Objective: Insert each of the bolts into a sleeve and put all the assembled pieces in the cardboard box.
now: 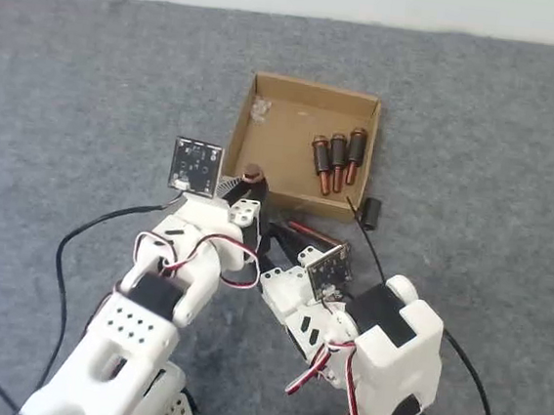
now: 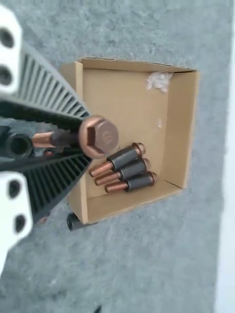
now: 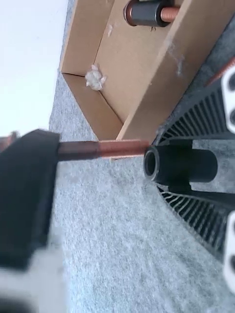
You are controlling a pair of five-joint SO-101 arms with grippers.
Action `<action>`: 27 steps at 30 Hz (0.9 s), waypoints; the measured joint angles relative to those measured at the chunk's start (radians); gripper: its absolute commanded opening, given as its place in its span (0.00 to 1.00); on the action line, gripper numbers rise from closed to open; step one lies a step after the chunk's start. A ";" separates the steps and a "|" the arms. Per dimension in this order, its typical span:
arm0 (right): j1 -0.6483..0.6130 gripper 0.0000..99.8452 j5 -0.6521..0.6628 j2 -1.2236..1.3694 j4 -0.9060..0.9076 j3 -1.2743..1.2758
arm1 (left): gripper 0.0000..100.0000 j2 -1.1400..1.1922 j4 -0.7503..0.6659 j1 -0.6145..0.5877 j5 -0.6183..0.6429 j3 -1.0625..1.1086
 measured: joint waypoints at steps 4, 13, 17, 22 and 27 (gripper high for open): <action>0.000 0.01 0.000 0.000 0.000 0.000 | 0.01 -0.129 0.025 0.005 0.003 0.015; 0.000 0.01 0.000 0.000 0.000 0.000 | 0.01 -0.166 0.028 0.003 0.003 0.032; 0.000 0.01 0.000 0.000 0.000 0.000 | 0.01 -0.114 0.028 0.003 0.003 0.032; 0.000 0.01 0.000 0.000 0.000 0.000 | 0.01 -0.083 0.029 0.040 0.003 0.032; 0.012 0.01 0.000 0.000 0.000 0.000 | 0.01 -0.078 0.031 0.058 0.003 0.032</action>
